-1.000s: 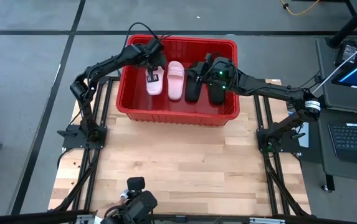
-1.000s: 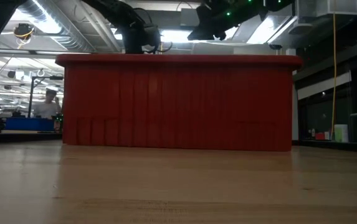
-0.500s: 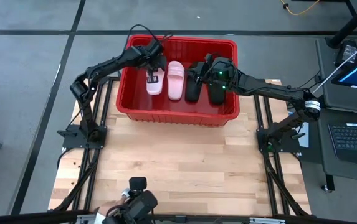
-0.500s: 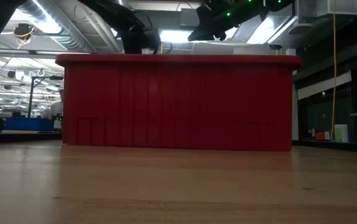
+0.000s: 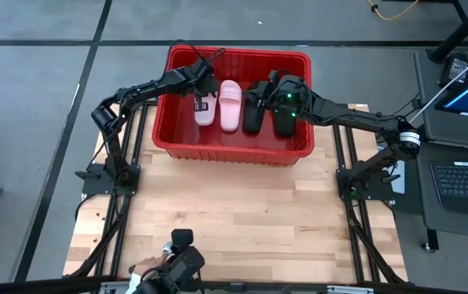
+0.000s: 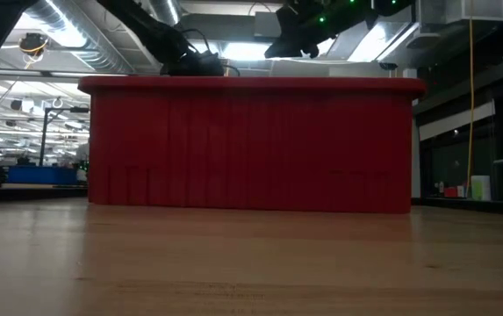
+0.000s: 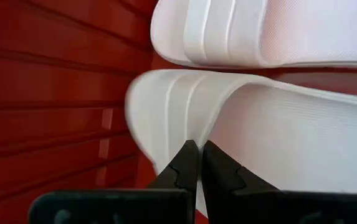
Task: Pick and place slides into bin
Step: Put the pink slide into the red bin
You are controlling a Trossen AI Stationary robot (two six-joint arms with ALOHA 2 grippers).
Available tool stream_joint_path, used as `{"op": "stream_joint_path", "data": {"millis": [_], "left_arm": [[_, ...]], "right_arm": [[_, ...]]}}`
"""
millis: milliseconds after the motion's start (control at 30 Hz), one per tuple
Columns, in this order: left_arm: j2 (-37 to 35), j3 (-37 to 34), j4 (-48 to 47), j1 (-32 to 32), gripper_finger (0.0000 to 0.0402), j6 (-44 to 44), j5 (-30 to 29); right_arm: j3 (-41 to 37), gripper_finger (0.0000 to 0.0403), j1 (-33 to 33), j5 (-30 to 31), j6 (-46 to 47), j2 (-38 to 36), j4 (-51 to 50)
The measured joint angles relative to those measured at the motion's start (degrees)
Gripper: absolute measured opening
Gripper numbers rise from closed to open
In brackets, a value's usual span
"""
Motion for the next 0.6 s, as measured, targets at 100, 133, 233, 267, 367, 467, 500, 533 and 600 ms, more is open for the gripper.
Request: {"op": "stream_joint_path", "data": {"millis": [100, 133, 233, 267, 367, 467, 500, 533, 600], "left_arm": [[0.0, 0.0, 0.09, 0.44, 0.0003, 0.01, 1.32], [0.0, 0.0, 0.36, 0.67, 0.0003, 0.0, 1.85], [0.13, 0.0, 1.84, 1.04, 0.0003, 0.06, 2.75], [0.27, 0.0, 2.43, 1.13, 0.0003, 0.05, 2.62], [0.75, 0.0, 2.75, 1.51, 0.0003, 0.06, 2.82], [1.64, 0.0, 2.68, 1.64, 0.0003, 0.12, 3.29], [2.1, 0.01, 2.81, 1.64, 0.0003, 0.46, 3.29], [2.73, 0.04, 2.85, 1.64, 0.0003, 0.8, 3.31], [4.24, 0.04, 2.77, 1.62, 0.0003, 0.96, 3.27]], "right_arm": [[0.0, 0.0006, 0.02, 0.0, 0.0, 0.0, 0.0], [0.0, 0.0006, 0.02, 0.0, 0.0, 0.0, 0.0], [0.0, 0.0006, 0.02, 0.0, 0.0, 0.0, 0.0], [0.0, 0.0006, 0.02, 0.0, 0.02, 0.0, 0.0], [0.0, 0.0006, 0.02, 0.0, 0.04, 0.0, 0.0], [0.0, 0.0006, 0.04, 0.0, 0.18, 0.0, 0.0], [0.0, 0.0006, 0.04, 0.0, 0.18, 0.0, 0.02], [0.0, 0.0006, 0.04, 0.0, 0.18, 0.0, 0.01], [0.0, 0.0006, 0.04, 0.0, 0.18, 0.0, 0.0]]}}
